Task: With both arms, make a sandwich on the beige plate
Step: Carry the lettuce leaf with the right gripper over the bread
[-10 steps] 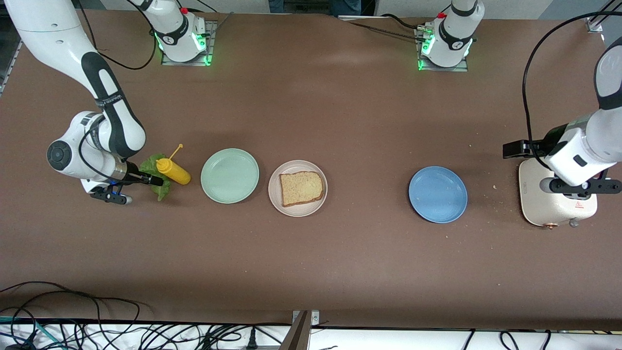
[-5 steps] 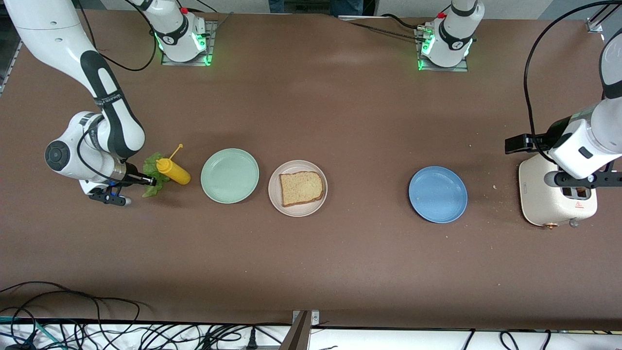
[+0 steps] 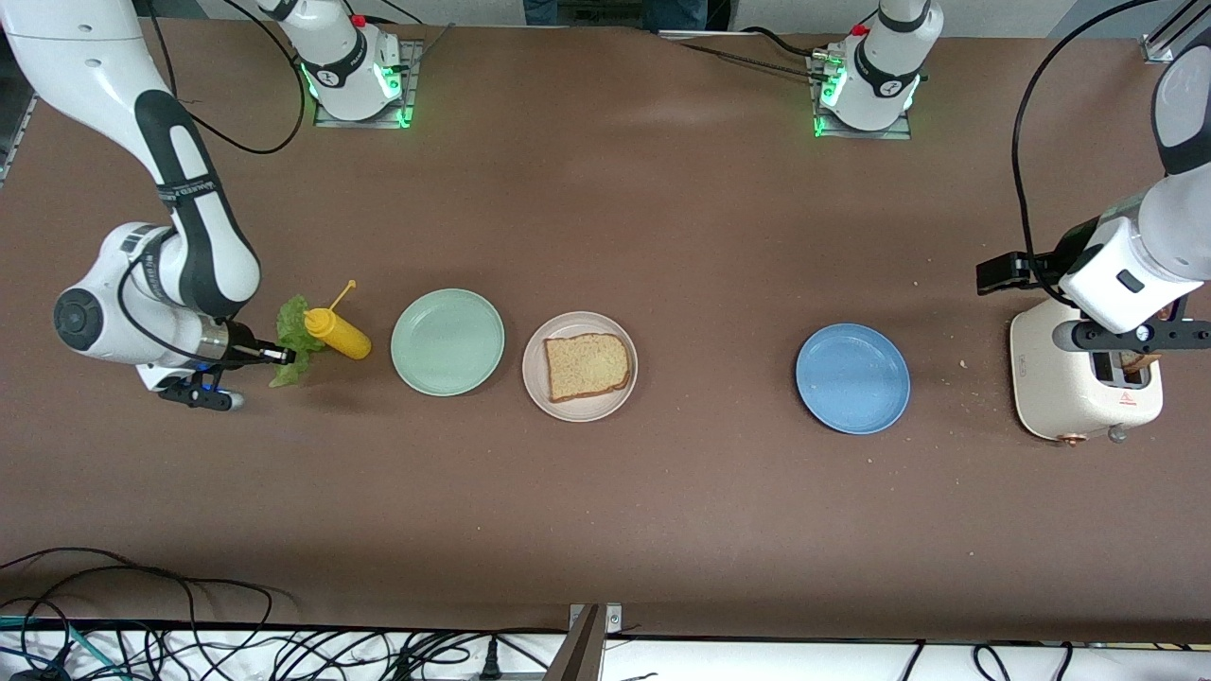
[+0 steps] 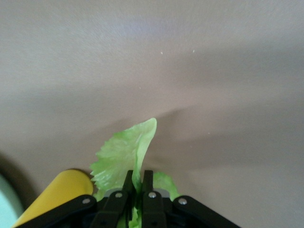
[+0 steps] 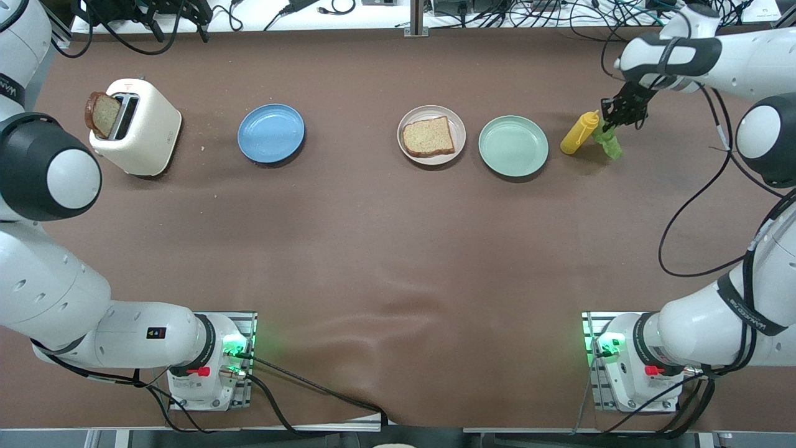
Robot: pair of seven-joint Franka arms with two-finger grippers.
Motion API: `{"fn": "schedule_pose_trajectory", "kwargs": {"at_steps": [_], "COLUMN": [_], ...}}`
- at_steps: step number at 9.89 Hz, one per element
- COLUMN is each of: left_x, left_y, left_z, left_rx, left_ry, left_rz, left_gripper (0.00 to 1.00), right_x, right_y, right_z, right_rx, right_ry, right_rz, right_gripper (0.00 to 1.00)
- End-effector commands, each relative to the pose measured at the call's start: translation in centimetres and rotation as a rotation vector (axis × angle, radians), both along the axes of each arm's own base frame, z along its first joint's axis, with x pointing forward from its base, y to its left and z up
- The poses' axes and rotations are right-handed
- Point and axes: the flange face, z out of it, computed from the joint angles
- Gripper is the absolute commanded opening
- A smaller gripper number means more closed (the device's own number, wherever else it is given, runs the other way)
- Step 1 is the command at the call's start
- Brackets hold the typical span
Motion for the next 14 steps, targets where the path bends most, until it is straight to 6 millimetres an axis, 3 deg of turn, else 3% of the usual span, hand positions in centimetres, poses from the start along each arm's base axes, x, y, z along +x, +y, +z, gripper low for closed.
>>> {"fn": "schedule_pose_trajectory", "kwargs": {"at_steps": [1,4,5,7,8,10,11,14], "left_x": [-2.8,-3.0,-2.8,-2.9,-2.8,-2.4,-2.4,-2.2], "left_y": [-0.1,0.1,0.1,1.0,2.4,4.3,4.4,4.1], "left_z": [0.6,1.6,2.5,2.9,3.4,4.5,4.5,4.3], "left_rx": [0.027,0.025,0.025,0.011,0.007,-0.001,-0.001,-0.046], "left_ry": [-0.031,-0.041,-0.059,-0.05,-0.057,-0.082,-0.082,-0.082], "left_rz": [0.01,-0.006,-0.016,-0.138,-0.118,-0.088,-0.092,-0.093], "left_gripper": [1.0,1.0,1.0,1.0,1.0,1.0,1.0,1.0], "right_x": [1.6,2.6,3.1,3.8,3.9,3.7,3.5,2.9], "right_y": [-1.2,-2.0,-1.6,-0.2,1.8,8.2,12.2,21.4], "right_z": [5.6,11.8,14.5,18.0,18.3,19.2,19.2,19.3], "right_rx": [-0.018,-0.01,-0.004,0.011,-0.004,-0.043,-0.064,-0.024], "right_ry": [0.029,0.107,0.117,0.112,0.126,0.13,0.134,0.109], "right_rz": [0.043,0.049,0.056,0.05,0.017,-0.054,-0.089,-0.211], "right_gripper": [0.0,0.0,0.0,0.0,0.0,0.0,0.0,0.0]}}
